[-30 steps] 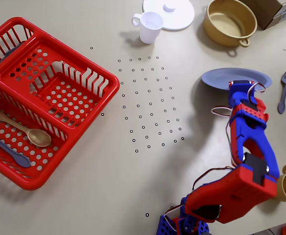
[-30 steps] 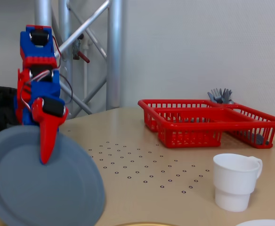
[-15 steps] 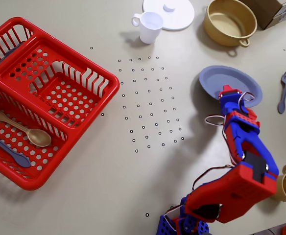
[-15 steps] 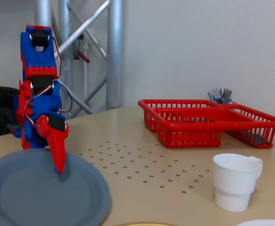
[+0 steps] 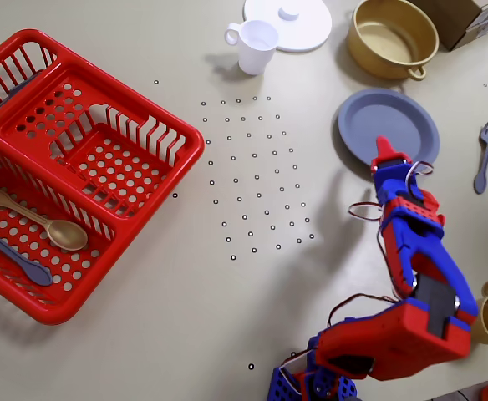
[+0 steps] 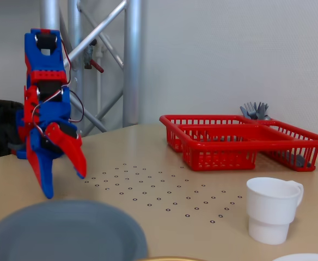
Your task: Grasp the plate, place it on the cross drawn on the table.
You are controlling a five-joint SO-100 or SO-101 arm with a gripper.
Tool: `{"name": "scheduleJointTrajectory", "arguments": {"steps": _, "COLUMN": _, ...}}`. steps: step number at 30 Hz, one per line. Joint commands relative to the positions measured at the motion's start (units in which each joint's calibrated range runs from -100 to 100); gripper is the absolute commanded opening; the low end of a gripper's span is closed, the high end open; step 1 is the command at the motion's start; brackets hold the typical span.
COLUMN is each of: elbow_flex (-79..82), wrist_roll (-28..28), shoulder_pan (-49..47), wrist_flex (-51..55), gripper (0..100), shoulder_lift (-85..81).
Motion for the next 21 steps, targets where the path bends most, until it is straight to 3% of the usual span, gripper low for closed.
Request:
{"name": "scheduleJointTrajectory", "arguments": {"steps": 1, "elbow_flex": -1.8, "wrist_roll": 0.6, "shoulder_pan": -1.2, "wrist_flex": -0.9, "gripper": 32, "shoulder_lift": -5.4}}
{"name": "scheduleJointTrajectory", "arguments": {"steps": 8, "elbow_flex": 11.5, "wrist_roll": -2.5, "shoulder_pan": -5.8, "wrist_flex": 1.9, "gripper": 30, "shoulder_lift": -22.5}}
{"name": "scheduleJointTrajectory", "arguments": {"steps": 14, "elbow_flex": 14.3, "wrist_roll": -13.1, "shoulder_pan": -17.7, "wrist_flex": 5.4, "gripper": 14, "shoulder_lift": -38.3}}
{"name": "scheduleJointTrajectory", "arguments": {"steps": 21, "elbow_flex": 7.1, "wrist_roll": -24.8, "shoulder_pan": -28.0, "wrist_flex": 5.4, "gripper": 0, "shoulder_lift": -45.3}}
